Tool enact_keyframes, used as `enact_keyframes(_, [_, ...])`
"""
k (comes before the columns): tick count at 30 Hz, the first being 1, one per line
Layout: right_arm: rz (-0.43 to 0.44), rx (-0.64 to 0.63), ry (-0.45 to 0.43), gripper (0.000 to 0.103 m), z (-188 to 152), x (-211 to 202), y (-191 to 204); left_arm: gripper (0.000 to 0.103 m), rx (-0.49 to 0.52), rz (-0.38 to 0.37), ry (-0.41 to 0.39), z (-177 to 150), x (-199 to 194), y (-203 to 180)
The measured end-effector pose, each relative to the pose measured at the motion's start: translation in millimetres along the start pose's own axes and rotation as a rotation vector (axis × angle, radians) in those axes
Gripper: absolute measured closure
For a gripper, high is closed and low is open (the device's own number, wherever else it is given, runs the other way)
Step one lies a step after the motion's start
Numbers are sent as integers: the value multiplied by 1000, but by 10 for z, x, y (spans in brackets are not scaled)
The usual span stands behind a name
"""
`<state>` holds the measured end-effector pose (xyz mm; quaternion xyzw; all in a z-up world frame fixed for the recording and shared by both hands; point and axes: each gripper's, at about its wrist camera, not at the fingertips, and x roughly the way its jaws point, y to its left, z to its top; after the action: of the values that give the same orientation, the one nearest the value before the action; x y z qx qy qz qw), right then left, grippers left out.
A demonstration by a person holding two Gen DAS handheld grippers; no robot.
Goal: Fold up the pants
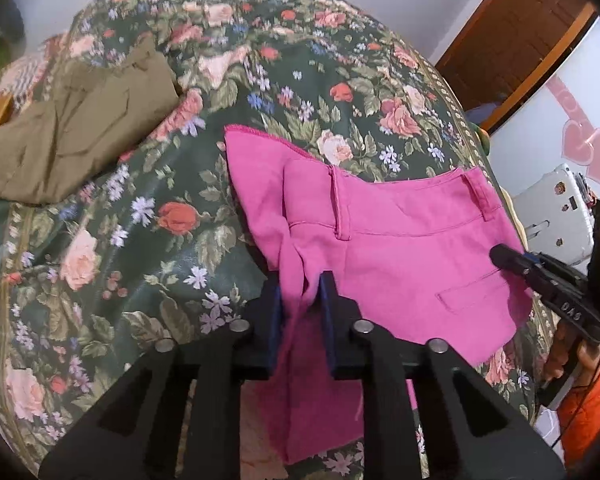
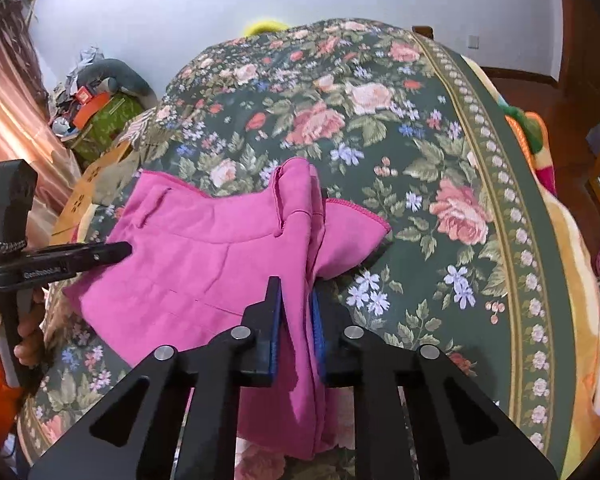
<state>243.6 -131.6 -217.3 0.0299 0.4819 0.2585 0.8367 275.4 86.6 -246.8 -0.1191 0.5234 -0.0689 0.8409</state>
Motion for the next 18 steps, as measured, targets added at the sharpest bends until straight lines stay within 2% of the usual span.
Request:
enact_keyframes(1, [1,-6,-6,92,15,-33,22,89,11,11,-13,-4,-47,-19])
enact_keyframes(3, [-2,-26,-16,93,49,-87,81,102,32,42,-45,-12,-152,-54])
enact_keyframes(6, [-3,-50,-41,93,137,-190,188,102,44,38,-88,1,-350,-41])
enact_keyframes(10, [1,-90,-77,93,302,-282,389,102,64,74,-145,53,-602,28])
enact_keyframes(18, [22,-190,-155,93,734,-237,939,102,39,136,-269,264,-1132,457])
